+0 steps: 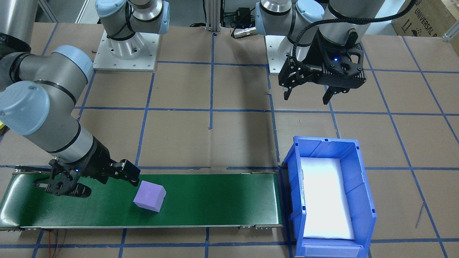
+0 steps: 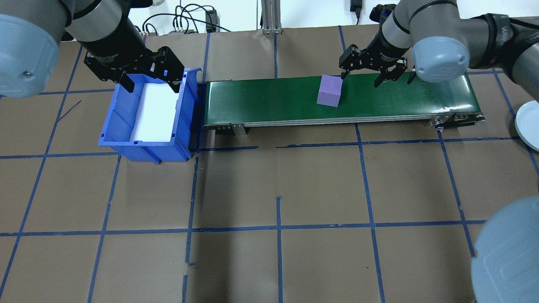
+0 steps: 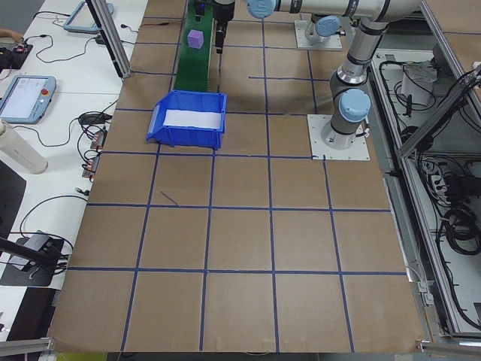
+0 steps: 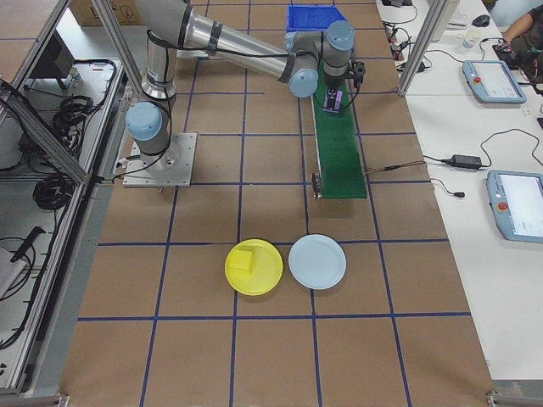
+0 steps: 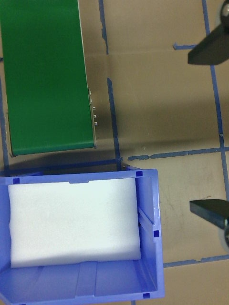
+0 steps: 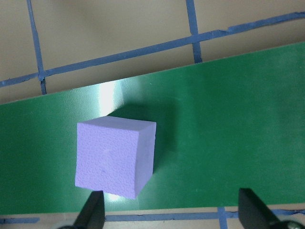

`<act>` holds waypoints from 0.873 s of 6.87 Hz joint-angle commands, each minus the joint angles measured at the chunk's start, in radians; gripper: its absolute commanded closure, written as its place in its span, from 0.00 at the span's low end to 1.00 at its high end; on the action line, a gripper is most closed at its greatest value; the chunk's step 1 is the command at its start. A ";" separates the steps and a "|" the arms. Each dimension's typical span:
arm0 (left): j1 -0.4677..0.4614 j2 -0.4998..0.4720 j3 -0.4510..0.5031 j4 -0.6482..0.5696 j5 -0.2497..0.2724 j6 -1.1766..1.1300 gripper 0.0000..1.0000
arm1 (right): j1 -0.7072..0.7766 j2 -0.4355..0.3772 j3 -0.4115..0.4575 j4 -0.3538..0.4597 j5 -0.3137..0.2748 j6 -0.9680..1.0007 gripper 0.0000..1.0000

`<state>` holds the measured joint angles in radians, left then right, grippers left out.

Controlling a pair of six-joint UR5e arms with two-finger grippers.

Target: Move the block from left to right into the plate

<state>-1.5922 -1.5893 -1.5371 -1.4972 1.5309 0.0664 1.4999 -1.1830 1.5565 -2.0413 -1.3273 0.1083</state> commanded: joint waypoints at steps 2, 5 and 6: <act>0.000 0.000 0.000 0.000 0.000 0.003 0.00 | 0.000 0.061 -0.027 0.000 0.022 0.001 0.00; 0.012 0.000 0.000 0.000 0.000 0.003 0.00 | 0.000 0.086 -0.030 -0.005 0.022 -0.005 0.00; 0.015 0.002 0.000 0.000 0.000 0.003 0.00 | -0.001 0.098 -0.029 -0.031 0.020 -0.013 0.00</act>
<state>-1.5826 -1.5887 -1.5370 -1.4972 1.5309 0.0686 1.5001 -1.0999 1.5275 -2.0514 -1.3059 0.1019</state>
